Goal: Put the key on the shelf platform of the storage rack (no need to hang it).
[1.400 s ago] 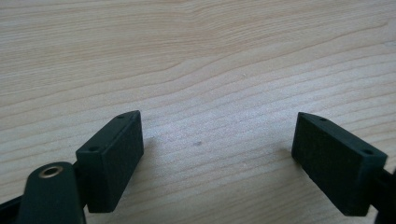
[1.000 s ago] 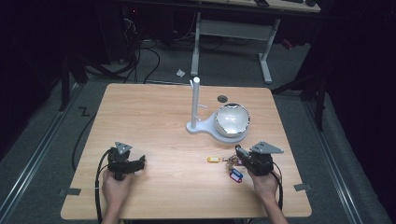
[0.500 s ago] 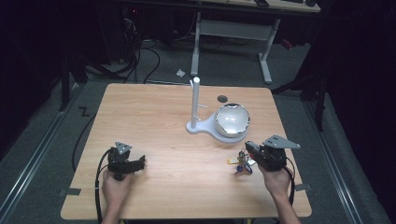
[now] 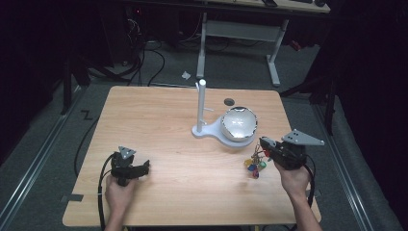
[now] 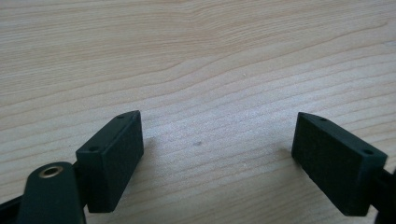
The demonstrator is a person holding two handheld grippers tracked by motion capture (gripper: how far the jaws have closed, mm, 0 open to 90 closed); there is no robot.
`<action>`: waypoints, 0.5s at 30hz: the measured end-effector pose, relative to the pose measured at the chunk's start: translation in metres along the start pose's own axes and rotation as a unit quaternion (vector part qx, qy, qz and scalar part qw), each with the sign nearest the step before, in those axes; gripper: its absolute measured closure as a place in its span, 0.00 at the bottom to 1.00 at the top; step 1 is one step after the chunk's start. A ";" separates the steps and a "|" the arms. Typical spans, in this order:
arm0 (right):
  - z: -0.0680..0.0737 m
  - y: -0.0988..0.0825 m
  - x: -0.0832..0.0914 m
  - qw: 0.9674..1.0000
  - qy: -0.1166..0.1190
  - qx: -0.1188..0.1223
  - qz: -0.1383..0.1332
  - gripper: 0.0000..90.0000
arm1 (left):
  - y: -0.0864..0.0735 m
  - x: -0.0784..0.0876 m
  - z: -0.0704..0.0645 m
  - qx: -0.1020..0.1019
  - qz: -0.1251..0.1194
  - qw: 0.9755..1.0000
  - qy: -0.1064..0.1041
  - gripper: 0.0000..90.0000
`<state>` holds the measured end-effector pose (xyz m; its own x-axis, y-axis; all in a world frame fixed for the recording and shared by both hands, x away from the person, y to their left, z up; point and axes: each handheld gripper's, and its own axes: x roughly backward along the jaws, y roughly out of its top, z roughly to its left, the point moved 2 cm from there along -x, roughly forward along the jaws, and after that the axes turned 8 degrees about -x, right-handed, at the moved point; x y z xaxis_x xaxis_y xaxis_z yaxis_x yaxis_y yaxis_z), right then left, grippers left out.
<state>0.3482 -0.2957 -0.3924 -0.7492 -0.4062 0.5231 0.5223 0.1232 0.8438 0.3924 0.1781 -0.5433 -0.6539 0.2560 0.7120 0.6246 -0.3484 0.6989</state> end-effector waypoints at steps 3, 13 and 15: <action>0.000 0.007 0.003 1.000 0.001 0.002 -0.004 0.93 | 0.000 0.000 0.000 0.000 0.000 1.000 0.000 0.19; -0.002 0.030 0.010 1.000 0.006 0.007 -0.007 0.93 | 0.000 0.000 0.000 0.000 0.000 1.000 0.000 0.19; -0.002 0.032 0.010 1.000 0.008 0.007 -0.007 0.93 | 0.000 0.000 0.000 0.000 0.000 1.000 0.000 0.19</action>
<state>0.3585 -0.2979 -0.3604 -0.7505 -0.4219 0.5087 0.5054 0.1296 0.8531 0.3924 0.1781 -0.5433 -0.6534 0.2568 0.7122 0.6248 -0.3484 0.6988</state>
